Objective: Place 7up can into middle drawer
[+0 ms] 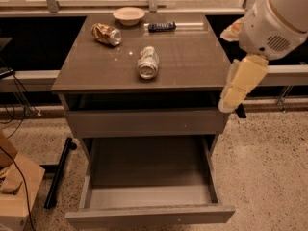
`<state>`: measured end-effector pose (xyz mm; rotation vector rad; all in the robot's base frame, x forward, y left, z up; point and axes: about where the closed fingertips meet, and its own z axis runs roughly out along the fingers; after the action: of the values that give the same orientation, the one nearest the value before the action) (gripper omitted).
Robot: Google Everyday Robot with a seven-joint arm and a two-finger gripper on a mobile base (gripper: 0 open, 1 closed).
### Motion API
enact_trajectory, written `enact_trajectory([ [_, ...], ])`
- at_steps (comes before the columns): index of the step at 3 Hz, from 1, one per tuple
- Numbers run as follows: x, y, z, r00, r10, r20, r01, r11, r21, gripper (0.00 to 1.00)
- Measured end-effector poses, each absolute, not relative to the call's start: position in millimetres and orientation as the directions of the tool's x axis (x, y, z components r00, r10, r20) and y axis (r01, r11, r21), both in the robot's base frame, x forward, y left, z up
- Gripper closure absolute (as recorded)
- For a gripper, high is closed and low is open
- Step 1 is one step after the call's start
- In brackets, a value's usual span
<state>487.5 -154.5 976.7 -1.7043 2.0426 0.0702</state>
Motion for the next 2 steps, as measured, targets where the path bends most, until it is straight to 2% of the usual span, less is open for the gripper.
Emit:
enact_trajectory([
  [2, 540, -127, 958, -0.104, -0.863, -0.495, -0.958, 0.220, -0.182, 0.00],
])
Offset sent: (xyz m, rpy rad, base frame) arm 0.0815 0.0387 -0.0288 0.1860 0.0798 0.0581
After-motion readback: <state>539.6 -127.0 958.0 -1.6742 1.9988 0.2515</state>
